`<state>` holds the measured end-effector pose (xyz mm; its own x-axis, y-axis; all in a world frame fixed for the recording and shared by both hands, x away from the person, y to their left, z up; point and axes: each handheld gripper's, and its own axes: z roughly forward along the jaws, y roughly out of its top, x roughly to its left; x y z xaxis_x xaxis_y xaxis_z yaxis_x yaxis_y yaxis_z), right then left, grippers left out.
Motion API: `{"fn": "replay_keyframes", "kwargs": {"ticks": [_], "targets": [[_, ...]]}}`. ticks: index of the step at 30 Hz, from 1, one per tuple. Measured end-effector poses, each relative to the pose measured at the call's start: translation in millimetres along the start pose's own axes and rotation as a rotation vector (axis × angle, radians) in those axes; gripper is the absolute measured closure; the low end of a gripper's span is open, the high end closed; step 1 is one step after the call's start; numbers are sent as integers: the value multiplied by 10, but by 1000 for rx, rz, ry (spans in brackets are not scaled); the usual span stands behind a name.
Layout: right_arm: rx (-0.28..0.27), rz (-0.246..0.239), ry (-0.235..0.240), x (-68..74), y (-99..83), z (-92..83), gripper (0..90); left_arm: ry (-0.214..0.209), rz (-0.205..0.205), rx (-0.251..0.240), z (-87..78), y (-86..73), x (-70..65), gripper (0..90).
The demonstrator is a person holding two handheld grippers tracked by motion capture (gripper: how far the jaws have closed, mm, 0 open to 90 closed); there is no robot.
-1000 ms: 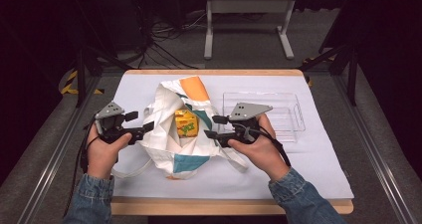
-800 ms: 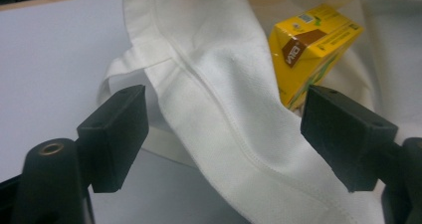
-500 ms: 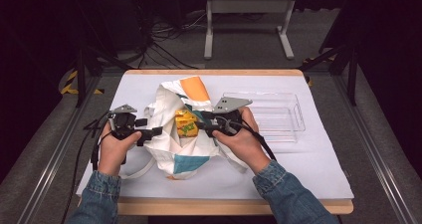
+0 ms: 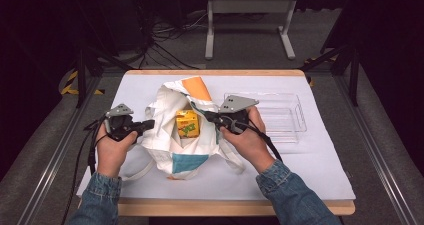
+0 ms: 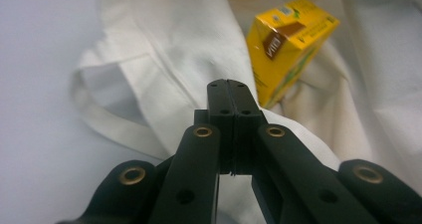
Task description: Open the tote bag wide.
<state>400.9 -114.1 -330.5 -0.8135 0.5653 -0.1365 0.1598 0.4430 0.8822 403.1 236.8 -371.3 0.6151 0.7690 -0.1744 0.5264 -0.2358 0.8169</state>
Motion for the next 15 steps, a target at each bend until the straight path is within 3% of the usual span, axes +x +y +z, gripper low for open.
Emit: {"fn": "replay_keyframes", "kwargs": {"ticks": [2, 4, 8, 10, 11, 12, 15], "targets": [[-5, 15, -8, -40, -22, -40, 874, 21, -6, 4, -48, -13, 40, 900], [-10, 26, -15, -74, -48, -76, 875, -1, -31, 5, -39, -47, 72, 900], [-14, 49, -34, -128, -134, -166, 875, -23, -26, 25, -2, -78, 66, 900], [-7, 56, -45, -146, -186, -202, 875, -30, -43, 40, -12, -90, 62, 832], [-3, 69, -53, -165, -236, -235, 875, -30, -58, 48, -22, -95, 67, 735], [0, 75, -59, -181, -271, -258, 876, -34, -63, 54, -30, -101, 72, 694], [13, 106, -64, -216, -363, -305, 876, -52, -120, 56, -40, -118, 94, 576]]}}
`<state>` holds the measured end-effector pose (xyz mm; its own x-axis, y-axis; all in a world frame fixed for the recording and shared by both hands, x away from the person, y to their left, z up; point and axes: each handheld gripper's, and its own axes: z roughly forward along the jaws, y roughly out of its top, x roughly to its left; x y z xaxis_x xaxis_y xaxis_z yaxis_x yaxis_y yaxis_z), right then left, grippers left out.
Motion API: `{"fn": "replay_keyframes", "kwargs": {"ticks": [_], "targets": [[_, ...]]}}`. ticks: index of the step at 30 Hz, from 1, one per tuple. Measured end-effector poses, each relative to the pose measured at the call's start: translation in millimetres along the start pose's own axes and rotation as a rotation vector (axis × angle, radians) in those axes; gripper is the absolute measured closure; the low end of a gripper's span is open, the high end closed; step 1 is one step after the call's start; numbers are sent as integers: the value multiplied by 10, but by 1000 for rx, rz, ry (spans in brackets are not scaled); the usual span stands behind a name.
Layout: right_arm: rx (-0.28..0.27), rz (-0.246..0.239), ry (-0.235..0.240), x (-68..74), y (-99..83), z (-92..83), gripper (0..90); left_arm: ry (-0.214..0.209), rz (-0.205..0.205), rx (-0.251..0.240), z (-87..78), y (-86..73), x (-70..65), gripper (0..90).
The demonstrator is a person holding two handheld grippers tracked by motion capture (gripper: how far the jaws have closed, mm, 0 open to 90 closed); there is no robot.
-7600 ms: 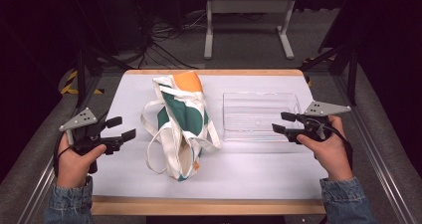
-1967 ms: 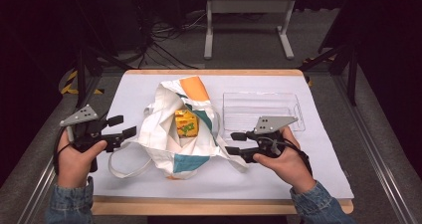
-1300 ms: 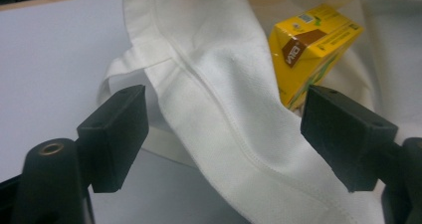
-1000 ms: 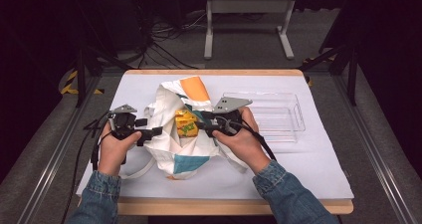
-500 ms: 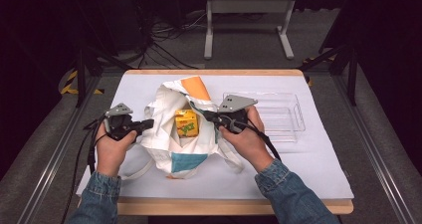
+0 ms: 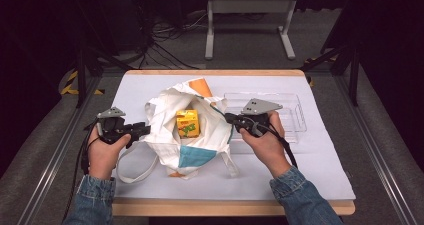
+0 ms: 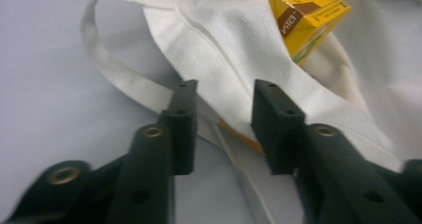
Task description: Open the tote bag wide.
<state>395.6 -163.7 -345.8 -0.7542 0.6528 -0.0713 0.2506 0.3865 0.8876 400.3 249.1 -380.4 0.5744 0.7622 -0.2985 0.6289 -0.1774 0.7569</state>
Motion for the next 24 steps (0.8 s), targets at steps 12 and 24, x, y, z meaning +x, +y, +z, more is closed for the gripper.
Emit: {"fn": "replay_keyframes", "kwargs": {"ticks": [12, 24], "targets": [[61, -21, 17, 158, -95, 129, 876, -189, -47, 113, 268, -64, 14, 522], [120, -51, 20, 333, -271, 224, 875, 19, 61, 48, 172, -58, 15, 879]]}}
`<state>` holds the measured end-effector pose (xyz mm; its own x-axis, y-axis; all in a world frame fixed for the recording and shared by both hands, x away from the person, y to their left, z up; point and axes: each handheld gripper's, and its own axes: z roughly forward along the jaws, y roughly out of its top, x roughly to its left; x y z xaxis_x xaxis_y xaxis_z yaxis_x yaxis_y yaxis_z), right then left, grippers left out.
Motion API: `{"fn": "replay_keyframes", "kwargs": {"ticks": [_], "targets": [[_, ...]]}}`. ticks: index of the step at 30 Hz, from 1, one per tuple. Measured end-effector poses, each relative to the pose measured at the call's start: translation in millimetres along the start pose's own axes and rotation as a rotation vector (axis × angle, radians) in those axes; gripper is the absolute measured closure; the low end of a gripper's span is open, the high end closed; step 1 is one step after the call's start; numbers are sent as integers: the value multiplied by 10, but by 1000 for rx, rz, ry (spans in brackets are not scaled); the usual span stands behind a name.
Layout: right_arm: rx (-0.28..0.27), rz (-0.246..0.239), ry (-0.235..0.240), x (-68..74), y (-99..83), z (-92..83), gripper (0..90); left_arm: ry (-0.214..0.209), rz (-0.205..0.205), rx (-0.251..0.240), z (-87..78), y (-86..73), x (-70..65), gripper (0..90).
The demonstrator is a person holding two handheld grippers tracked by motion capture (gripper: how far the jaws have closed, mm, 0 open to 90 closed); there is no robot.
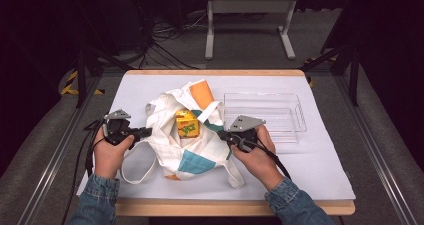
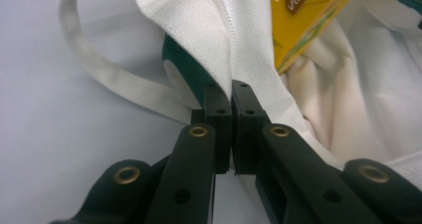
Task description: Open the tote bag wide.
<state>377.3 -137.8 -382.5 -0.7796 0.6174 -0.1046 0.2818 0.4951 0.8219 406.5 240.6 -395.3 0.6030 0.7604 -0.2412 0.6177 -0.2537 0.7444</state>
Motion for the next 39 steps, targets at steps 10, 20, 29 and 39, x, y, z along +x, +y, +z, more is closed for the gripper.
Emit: {"fn": "replay_keyframes", "kwargs": {"ticks": [10, 20, 29, 39], "targets": [[95, -5, -7, 85, -224, 250, 874, -14, -29, 60, 164, -107, 105, 863], [97, 53, 25, 25, -279, 269, 847, 19, -40, 7, 47, -78, 95, 521], [-1, 65, 48, -29, 32, -121, 672, 8, -28, -140, -299, -16, 78, 325], [-68, 27, 71, -132, 497, -66, 536, 6, -14, -154, -333, 2, 55, 323]]}}
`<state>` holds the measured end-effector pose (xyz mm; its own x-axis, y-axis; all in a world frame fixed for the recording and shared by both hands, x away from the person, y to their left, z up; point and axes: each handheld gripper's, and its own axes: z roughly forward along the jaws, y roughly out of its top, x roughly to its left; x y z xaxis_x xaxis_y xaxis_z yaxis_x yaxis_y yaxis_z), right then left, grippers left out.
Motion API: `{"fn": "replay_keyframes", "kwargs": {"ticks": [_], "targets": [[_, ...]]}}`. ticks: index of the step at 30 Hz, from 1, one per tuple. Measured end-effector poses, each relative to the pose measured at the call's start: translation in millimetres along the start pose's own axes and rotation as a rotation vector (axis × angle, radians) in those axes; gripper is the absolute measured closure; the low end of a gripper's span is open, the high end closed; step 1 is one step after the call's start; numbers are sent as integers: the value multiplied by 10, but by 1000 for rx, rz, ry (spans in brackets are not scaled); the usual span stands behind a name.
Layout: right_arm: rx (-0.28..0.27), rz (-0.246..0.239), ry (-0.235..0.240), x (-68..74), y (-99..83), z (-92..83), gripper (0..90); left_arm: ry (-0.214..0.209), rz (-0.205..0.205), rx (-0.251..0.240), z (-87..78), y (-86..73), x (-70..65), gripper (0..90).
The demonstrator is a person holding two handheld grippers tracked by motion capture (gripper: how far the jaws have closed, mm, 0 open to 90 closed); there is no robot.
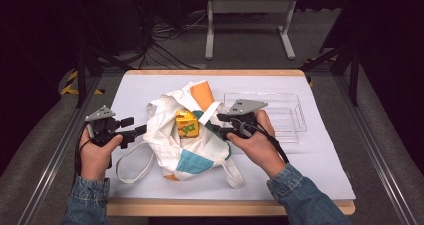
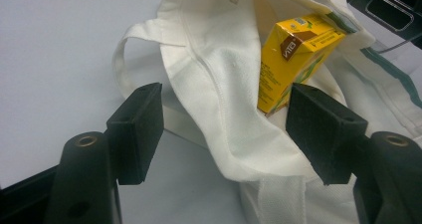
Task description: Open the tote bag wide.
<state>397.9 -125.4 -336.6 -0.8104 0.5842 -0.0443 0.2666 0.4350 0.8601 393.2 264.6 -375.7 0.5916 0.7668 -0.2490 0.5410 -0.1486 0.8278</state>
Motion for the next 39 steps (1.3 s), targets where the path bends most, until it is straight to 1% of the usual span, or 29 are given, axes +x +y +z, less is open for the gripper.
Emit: {"fn": "replay_keyframes", "kwargs": {"ticks": [3, 6, 8, 9, 10, 11, 12, 13, 15, 16, 17, 20, 21, 24, 25, 27, 29, 30, 31, 32, 33, 35, 37, 39], "targets": [[11, -16, 14, -9, 100, 158, 525, -4, -2, 1, 1, 0, 1, 326], [47, -37, 11, -14, 156, 319, 527, -4, -4, 2, 3, -7, 4, 327], [77, -63, 5, -10, 168, 407, 543, -7, -1, 5, 9, -10, 5, 332], [94, -80, -4, -9, 169, 445, 573, -10, 0, 8, 13, -11, 5, 334], [121, -112, -25, -15, 169, 478, 632, -10, 1, 9, 15, -12, 4, 335], [138, -121, -32, -23, 171, 494, 678, -11, 5, 10, 15, -11, 5, 337], [150, -113, -24, -45, 175, 504, 735, -13, 5, 9, 15, -10, 3, 340], [151, -105, -20, -64, 182, 512, 768, -12, 7, 8, 15, -9, 3, 342], [154, -109, -35, -94, 196, 521, 809, -13, 0, 9, 16, -9, -4, 344], [154, -109, -35, -94, 196, 521, 809, -13, 0, 9, 16, -9, -4, 345], [163, -107, -71, -163, 215, 561, 818, -14, 9, 13, 25, -7, -6, 346], [192, -99, -92, -243, 203, 649, 823, -17, 9, 18, 44, -7, -24, 346], [192, -99, -92, -243, 203, 649, 823, -17, 9, 18, 44, -7, -24, 347], [233, -103, -104, -313, 173, 780, 822, -20, 13, 22, 51, -6, -26, 347], [261, -102, -112, -335, 169, 845, 823, -20, 13, 19, 50, -6, -25, 347], [271, -100, -110, -342, 169, 867, 823, -18, 9, 17, 45, -6, -23, 348], [312, -98, -110, -356, 170, 935, 823, -19, 8, 15, 44, -7, -22, 348], [324, -100, -109, -363, 165, 971, 823, -19, 8, 16, 44, -7, -22, 349], [352, -103, -108, -379, 162, 1024, 823, -20, 10, 15, 43, -6, -22, 348], [352, -103, -108, -379, 162, 1024, 823, -20, 10, 15, 42, -6, -23, 348], [373, -92, -106, -395, 154, 1066, 823, -21, 8, 11, 37, -6, -23, 349], [381, -87, -104, -400, 150, 1080, 822, -17, 12, 10, 30, -4, -17, 348], [402, -69, -104, -417, 127, 1122, 817, -21, 10, 8, 21, -4, -13, 349], [402, -59, -101, -428, 125, 1125, 814, -17, 3, 3, 13, -6, -14, 347]]}}
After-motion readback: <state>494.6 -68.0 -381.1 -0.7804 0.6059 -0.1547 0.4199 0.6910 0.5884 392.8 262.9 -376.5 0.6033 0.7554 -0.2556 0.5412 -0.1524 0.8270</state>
